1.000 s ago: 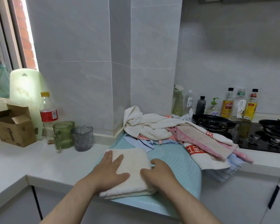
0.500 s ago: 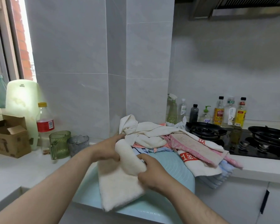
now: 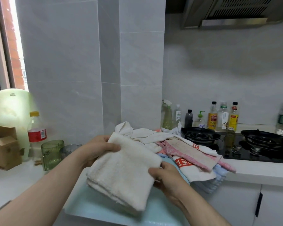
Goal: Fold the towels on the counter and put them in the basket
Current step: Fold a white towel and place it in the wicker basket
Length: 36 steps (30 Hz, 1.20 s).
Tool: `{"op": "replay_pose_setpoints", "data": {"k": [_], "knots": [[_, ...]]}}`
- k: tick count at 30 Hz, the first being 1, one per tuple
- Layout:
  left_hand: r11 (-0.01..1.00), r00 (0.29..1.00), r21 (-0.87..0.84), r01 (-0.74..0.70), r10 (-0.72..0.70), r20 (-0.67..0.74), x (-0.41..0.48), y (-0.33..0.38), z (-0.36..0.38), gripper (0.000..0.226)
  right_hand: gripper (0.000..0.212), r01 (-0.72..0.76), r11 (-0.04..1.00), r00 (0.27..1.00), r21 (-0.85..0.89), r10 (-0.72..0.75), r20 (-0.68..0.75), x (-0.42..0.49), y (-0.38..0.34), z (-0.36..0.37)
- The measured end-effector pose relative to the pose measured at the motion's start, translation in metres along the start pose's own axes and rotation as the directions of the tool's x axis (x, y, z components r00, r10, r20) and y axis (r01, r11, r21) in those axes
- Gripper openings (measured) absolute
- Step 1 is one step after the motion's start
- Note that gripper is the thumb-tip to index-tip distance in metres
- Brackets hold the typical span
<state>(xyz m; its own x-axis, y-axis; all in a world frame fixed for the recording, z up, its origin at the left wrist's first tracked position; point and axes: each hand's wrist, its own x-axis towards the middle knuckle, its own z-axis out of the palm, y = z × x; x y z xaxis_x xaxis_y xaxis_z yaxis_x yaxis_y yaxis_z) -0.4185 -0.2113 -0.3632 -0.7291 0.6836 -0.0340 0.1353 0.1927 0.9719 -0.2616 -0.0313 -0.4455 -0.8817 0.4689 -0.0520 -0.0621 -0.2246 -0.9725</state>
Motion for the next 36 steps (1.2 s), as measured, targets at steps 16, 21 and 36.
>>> {"op": "replay_pose_setpoints", "data": {"k": [16,21,36], "knots": [[0.936,0.949,0.210,0.282,-0.241,-0.201,0.043,-0.067,0.024,0.027,0.032,-0.159,0.711,0.985,-0.685,0.069,-0.158,0.055,-0.019,-0.020],[0.934,0.928,0.074,0.349,-0.334,-0.162,0.045,-0.059,0.029,0.025,0.057,-0.337,0.855,0.941,-0.395,0.308,-0.137,0.059,-0.025,-0.012],[0.836,0.976,-0.529,0.148,-0.208,-0.057,-0.007,-0.097,0.046,0.025,0.035,-0.278,0.941,0.961,0.194,0.271,0.063,0.020,0.008,-0.021]]}}
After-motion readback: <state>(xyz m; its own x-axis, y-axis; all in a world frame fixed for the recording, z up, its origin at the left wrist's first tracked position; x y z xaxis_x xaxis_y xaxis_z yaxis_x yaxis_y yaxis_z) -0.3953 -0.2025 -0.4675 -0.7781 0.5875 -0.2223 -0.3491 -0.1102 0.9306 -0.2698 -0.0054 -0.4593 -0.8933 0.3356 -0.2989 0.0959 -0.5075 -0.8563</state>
